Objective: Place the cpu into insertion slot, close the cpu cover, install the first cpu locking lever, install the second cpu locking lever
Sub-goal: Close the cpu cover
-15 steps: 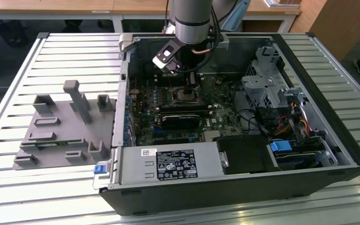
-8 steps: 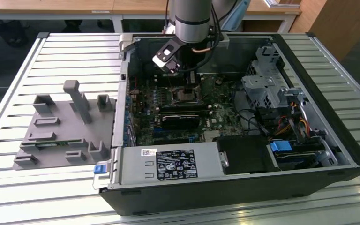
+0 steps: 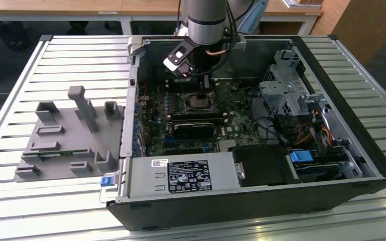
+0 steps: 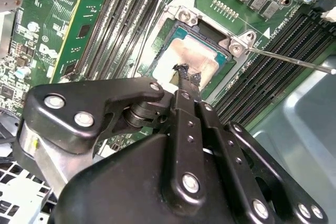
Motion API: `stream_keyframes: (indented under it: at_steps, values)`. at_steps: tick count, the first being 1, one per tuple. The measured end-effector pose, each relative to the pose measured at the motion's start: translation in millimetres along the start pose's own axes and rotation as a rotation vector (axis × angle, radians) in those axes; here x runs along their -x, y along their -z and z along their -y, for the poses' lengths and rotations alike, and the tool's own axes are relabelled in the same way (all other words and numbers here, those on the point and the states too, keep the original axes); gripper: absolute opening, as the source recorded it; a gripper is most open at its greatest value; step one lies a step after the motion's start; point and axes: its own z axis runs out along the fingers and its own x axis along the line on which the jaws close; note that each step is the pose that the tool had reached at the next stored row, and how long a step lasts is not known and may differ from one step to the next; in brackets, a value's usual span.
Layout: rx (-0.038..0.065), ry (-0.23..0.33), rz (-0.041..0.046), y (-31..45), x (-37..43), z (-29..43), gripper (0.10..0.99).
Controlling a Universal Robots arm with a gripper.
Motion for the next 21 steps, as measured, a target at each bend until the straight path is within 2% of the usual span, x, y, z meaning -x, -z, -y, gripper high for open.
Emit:
stream_keyframes:
  at_steps: [4, 14, 19, 20, 21]
  values:
    - [0.0, 0.0, 0.0001, 4.5, 0.2, -0.2, 0.106]
    - [-0.001, 0.0, 0.0002, 23.1, 1.1, -0.8, 0.106]
    - [-0.001, 0.0, 0.0001, 37.9, 1.8, -1.4, 0.106]
    - [-0.001, 0.0, -0.0001, 44.8, 2.1, -1.6, 0.106]
    - [-0.001, 0.0, 0.0001, 48.5, 2.3, -1.8, 0.106]
